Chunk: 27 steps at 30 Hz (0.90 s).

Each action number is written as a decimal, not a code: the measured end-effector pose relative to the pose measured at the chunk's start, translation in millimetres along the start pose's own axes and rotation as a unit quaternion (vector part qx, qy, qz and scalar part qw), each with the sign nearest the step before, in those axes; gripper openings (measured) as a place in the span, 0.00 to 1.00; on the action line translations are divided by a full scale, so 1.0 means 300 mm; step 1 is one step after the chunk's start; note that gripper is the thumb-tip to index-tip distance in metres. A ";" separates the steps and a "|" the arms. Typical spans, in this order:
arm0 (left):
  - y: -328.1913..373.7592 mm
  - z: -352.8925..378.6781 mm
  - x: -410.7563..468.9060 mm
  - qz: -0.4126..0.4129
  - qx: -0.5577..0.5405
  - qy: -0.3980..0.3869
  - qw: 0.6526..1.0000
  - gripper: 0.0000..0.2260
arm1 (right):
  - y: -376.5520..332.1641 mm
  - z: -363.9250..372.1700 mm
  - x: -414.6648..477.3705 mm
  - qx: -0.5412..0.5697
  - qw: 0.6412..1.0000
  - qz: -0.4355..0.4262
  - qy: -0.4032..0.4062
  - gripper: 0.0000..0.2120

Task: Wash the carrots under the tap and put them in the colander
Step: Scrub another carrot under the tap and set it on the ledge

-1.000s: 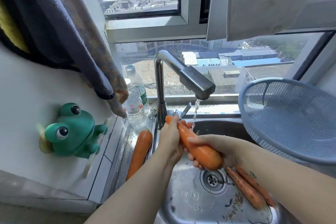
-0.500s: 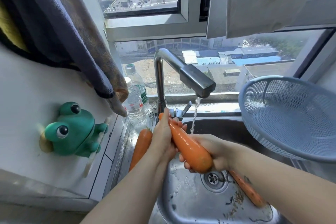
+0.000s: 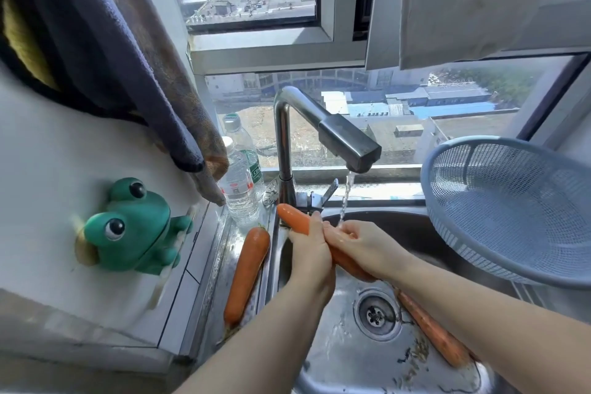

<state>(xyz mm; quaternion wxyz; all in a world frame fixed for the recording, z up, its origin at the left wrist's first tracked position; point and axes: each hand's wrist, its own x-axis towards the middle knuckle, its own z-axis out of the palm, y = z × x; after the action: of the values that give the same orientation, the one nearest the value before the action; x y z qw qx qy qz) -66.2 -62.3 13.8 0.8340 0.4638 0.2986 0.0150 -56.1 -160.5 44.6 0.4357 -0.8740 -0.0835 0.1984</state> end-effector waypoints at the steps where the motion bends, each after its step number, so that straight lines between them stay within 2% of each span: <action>1: 0.005 0.002 0.000 -0.012 -0.009 0.003 1.000 0.17 | 0.007 0.005 -0.004 -0.030 0.999 -0.010 -0.003 0.13; 3: 0.028 0.000 0.007 -0.039 -0.017 0.009 0.999 0.13 | 0.019 0.016 -0.016 -0.055 0.998 -0.026 -0.025 0.08; 7: 0.086 -0.002 0.016 -0.098 -0.098 0.020 0.990 0.13 | 0.042 0.000 -0.026 -0.019 0.994 -0.104 -0.042 0.32; 10: 0.100 -0.006 0.024 -0.118 -0.157 0.019 0.980 0.14 | 0.036 0.008 -0.041 0.040 0.992 -0.122 0.007 0.30; 12: 0.092 -0.011 0.015 -0.117 -0.136 -0.009 0.984 0.13 | 0.038 0.019 -0.039 0.079 0.992 -0.094 0.023 0.23; 15: 0.056 -0.020 -0.013 -0.095 -0.019 -0.071 0.993 0.13 | 0.038 0.006 -0.038 0.101 0.993 -0.015 -0.055 0.08; 18: 0.027 -0.039 -0.025 -0.078 0.075 -0.144 0.984 0.16 | 0.051 0.001 -0.046 0.147 0.981 0.052 -0.115 0.15; 20: 0.030 -0.050 -0.022 -0.084 0.088 -0.158 0.980 0.15 | 0.053 0.006 -0.045 0.163 0.978 0.060 -0.113 0.27; 22: 0.036 -0.055 -0.016 -0.098 0.077 -0.157 0.980 0.16 | 0.059 0.009 -0.038 0.183 0.973 0.057 -0.125 0.33; 24: 0.044 -0.060 -0.007 -0.108 0.047 -0.142 0.983 0.15 | 0.057 0.004 -0.037 0.247 0.951 0.080 -0.165 0.31; 27: 0.070 -0.064 -0.005 -0.123 0.011 -0.141 0.982 0.10 | 0.054 -0.017 -0.044 0.367 0.888 0.129 -0.245 0.22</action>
<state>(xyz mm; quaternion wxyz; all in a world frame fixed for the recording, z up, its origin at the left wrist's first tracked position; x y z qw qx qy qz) -71.9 -36.1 23.2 0.8581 0.4299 0.2328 -0.1568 -66.4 -178.2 38.2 0.6613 -0.5786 0.0049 0.4774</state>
